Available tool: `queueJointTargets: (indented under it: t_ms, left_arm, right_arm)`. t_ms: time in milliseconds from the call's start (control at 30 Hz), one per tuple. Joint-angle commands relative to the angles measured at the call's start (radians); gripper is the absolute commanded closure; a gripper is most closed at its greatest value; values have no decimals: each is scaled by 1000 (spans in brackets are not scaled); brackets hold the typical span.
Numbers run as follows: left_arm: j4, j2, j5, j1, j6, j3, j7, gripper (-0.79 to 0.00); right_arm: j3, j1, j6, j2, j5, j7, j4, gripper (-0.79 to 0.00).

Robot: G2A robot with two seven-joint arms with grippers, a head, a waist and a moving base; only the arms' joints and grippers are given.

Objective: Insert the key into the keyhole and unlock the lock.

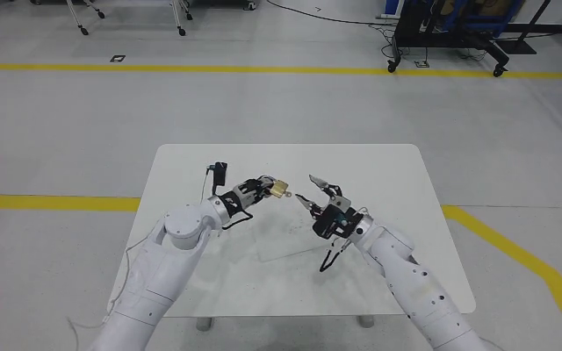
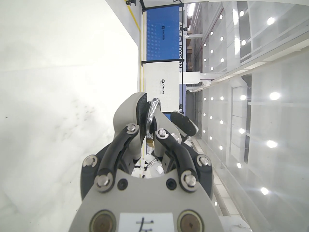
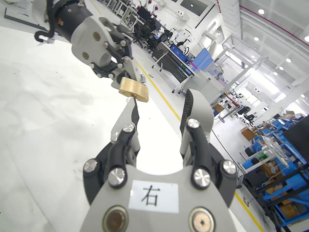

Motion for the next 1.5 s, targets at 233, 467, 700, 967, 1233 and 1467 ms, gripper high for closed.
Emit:
queueJointTargets:
  t_ms: [233, 467, 700, 967, 1233, 1467]
  left_arm:
    - [53, -22, 234, -92, 190, 167, -48, 0]
    - [121, -41, 267, -154, 268, 227, -87, 0]
    - [181, -58, 276, -198, 351, 266, -130, -345]
    - [220, -66, 223, -226, 347, 245, -153, -496]
    - [178, -23, 95, -180, 197, 72, -262, -785]
    - [-132, 5, 253, 83, -64, -44, 178, -785]
  right_arm:
    - [100, -53, 10, 16, 64, -41, -20, -785]
    - [100, -53, 10, 16, 64, -41, -20, -785]
    - [100, -53, 10, 16, 64, -41, -20, -785]
    - [100, -53, 10, 16, 64, -41, -20, -785]
    - [100, -53, 10, 16, 64, -41, -20, -785]
    - [126, -42, 3, 12, 183, 3, -26, -785]
